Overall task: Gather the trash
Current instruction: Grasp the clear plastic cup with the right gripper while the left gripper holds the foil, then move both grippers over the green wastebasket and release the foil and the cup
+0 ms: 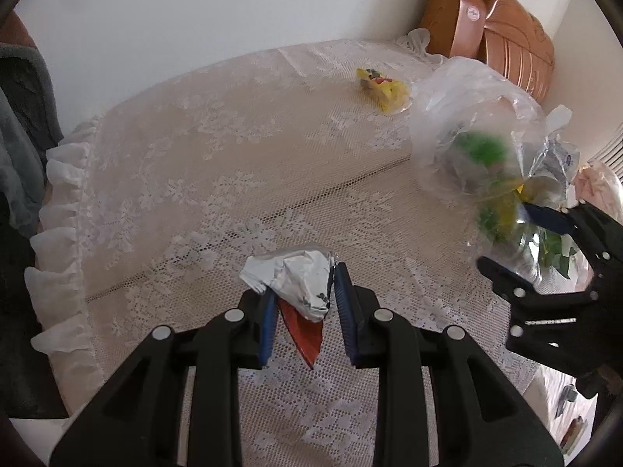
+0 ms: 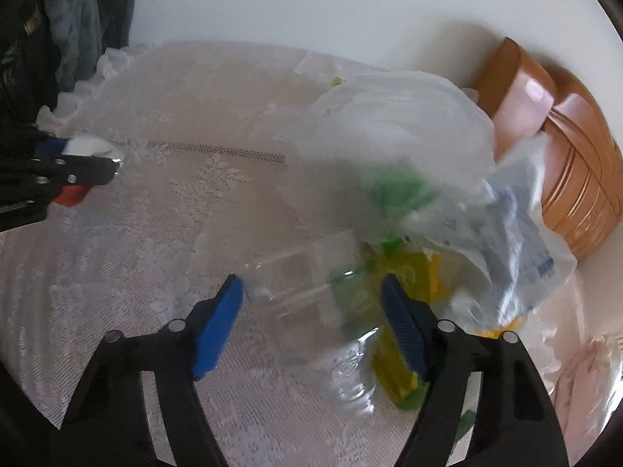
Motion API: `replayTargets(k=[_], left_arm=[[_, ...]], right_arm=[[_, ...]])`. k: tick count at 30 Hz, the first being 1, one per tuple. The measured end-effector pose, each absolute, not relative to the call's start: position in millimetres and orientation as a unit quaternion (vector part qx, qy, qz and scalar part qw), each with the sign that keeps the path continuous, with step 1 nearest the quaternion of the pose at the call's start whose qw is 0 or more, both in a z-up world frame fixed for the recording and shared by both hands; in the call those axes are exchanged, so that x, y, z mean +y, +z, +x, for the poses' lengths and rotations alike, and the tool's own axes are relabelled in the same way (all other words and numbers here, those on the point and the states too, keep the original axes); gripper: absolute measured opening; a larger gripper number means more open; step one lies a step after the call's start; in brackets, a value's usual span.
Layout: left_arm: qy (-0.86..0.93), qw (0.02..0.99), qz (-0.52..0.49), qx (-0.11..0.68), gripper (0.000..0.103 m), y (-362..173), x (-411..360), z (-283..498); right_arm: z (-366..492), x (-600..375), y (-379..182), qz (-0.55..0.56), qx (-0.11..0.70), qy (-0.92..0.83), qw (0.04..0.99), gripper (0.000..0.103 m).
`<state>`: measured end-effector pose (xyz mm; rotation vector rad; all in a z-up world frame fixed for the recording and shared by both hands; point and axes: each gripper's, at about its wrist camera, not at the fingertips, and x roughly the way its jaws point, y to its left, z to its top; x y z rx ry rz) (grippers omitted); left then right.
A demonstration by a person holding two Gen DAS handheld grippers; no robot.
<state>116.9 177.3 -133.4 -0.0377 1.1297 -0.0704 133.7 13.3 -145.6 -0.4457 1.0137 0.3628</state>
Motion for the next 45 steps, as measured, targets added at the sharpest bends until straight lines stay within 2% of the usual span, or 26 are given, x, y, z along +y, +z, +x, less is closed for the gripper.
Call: replayTargets(k=[8,14,26,37,45], left_arm=[[-0.044,0.851,-0.008,0.523,0.027,-111,166,101],[-0.097,0.858,0.014,0.503,0.027,-85,129,77],[-0.303,0.83,0.111,0.455,0.027,-46,-38,7],[-0.444,0.742,0.182,0.468,0.027,-70,-181,-88],[-0.469,0.707,0.205,0.488,0.027,-91,-230,-126]], right_arm=[[110,4,-107,-0.136,0.456,0.168,0.863,0.069],[63,-49,-75,0.007,0.438,0.14,0.888,0.068],[-81,-206,-34,0.085,0.395,-0.06,0.913,0.068],[-220,-318,-39,0.153,0.378,-0.225,0.885,0.068],[-256,-341,-51,0.172,0.378,-0.239,0.878,0.068]])
